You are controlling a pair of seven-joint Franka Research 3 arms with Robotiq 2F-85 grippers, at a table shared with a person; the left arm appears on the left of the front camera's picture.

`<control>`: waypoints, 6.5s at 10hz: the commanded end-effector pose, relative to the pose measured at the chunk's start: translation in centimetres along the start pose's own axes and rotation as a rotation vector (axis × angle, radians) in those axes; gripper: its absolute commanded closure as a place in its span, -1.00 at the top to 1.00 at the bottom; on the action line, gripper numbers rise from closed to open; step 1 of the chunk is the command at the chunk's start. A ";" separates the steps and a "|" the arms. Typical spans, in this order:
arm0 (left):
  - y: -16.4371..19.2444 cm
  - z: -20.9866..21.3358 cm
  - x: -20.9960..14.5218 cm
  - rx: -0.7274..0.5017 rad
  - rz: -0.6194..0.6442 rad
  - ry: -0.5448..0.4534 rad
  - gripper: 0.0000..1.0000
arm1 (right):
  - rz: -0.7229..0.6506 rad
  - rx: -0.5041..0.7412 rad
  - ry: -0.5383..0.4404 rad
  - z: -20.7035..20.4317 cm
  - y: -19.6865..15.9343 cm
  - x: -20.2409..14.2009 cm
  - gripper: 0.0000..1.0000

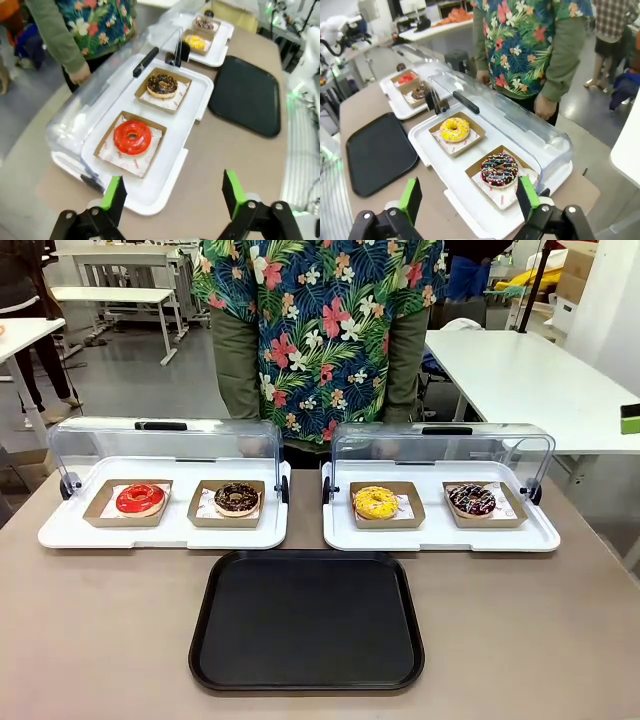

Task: Move the second donut from the left to the tray.
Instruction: Pick up the Paper togo box containing the Donut indicated by the person and place it on the Handle tray.

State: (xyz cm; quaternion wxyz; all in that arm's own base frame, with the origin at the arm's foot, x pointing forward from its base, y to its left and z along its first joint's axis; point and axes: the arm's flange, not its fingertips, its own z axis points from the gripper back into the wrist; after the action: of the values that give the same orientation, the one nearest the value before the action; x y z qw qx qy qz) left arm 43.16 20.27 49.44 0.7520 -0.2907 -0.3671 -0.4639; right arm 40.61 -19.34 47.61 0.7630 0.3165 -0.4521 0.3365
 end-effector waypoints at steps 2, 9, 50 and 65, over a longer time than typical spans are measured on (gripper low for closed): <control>-0.3 -0.2 0.6 -0.001 -0.073 -0.040 1.00 | 0.009 0.000 -0.034 0.6 -1.1 -0.1 1.00; -0.6 0.6 0.1 0.009 -0.089 -0.038 1.00 | -0.012 0.003 -0.082 1.1 -2.0 -2.0 1.00; 3.0 3.6 -2.2 -0.098 -0.177 -0.168 1.00 | -0.042 -0.004 -0.050 1.3 -1.6 -2.5 1.00; 3.0 3.6 -2.2 -0.098 -0.177 -0.168 1.00 | -0.042 -0.004 -0.050 1.3 -1.6 -2.5 1.00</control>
State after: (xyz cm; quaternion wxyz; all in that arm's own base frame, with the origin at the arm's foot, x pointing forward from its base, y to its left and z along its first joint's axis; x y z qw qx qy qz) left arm 44.71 25.70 49.28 0.6519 -0.3337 -0.4342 -0.5246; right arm 40.35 -21.91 45.31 0.7601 0.3305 -0.4634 0.3136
